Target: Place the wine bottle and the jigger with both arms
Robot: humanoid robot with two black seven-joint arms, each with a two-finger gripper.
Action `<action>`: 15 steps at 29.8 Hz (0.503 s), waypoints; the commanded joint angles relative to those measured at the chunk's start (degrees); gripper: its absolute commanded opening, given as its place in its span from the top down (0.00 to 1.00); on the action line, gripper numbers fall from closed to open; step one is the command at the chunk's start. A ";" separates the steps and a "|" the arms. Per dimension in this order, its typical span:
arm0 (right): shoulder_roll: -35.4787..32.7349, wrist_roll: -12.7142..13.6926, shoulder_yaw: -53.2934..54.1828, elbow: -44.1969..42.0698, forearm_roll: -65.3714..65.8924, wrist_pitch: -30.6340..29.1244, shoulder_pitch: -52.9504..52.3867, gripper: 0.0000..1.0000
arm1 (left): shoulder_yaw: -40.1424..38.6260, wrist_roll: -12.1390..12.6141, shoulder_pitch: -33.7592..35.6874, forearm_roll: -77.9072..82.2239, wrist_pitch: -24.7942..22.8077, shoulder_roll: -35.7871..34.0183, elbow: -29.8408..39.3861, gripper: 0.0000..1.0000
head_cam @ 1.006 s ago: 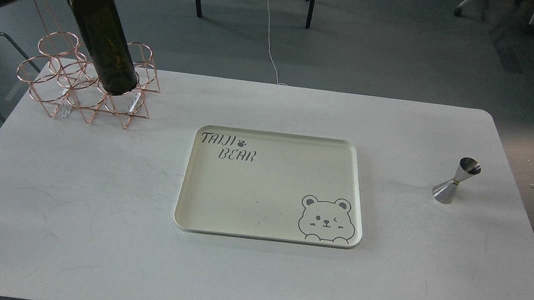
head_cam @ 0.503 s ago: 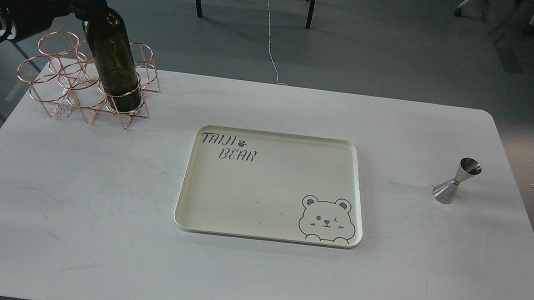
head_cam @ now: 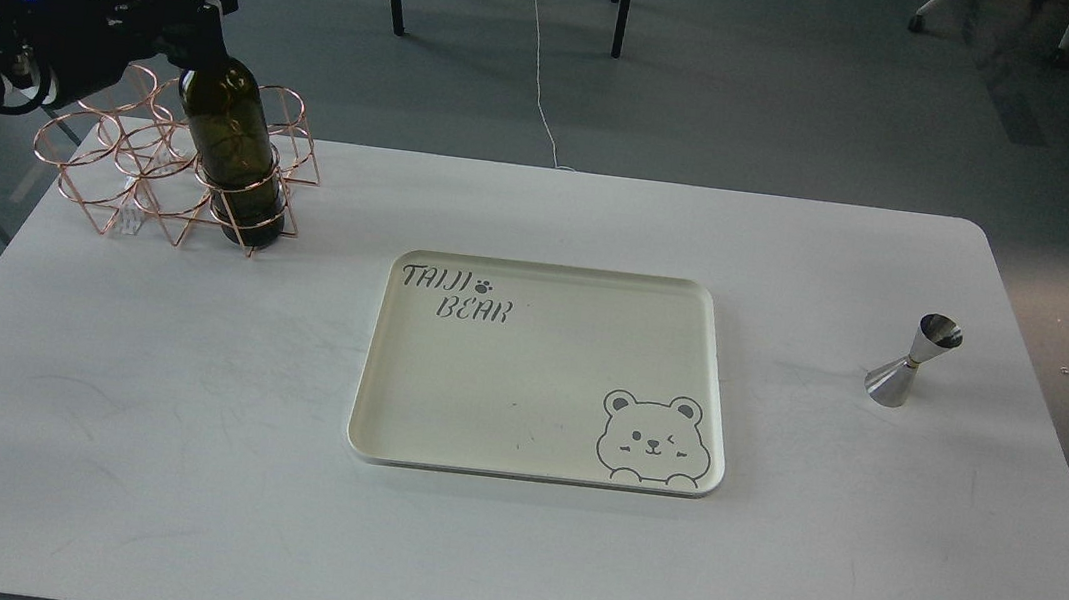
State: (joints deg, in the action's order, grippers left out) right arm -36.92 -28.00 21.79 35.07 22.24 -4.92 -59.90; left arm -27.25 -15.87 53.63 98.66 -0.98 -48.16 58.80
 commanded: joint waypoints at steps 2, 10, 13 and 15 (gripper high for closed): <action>0.01 0.00 0.00 0.09 0.00 -0.09 0.05 0.03 | 0.00 0.23 -0.20 -2.50 0.01 0.00 -0.09 0.26; 0.01 0.00 0.09 -0.08 0.00 0.17 0.05 0.02 | -1.31 -0.21 0.51 -20.22 0.71 -2.54 -0.09 0.03; 0.01 0.00 0.61 -0.17 0.00 0.87 0.05 0.01 | -1.40 -0.21 0.68 -33.66 0.71 -4.74 -0.27 0.03; 0.01 0.00 2.02 -0.26 -0.09 1.49 0.13 0.01 | -1.40 -0.04 0.68 -42.29 0.54 -5.62 -1.23 0.02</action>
State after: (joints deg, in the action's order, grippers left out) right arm -36.92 -28.00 22.38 34.97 22.24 -4.17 -59.84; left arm -28.63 -16.07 54.27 67.95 -0.26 -52.41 58.48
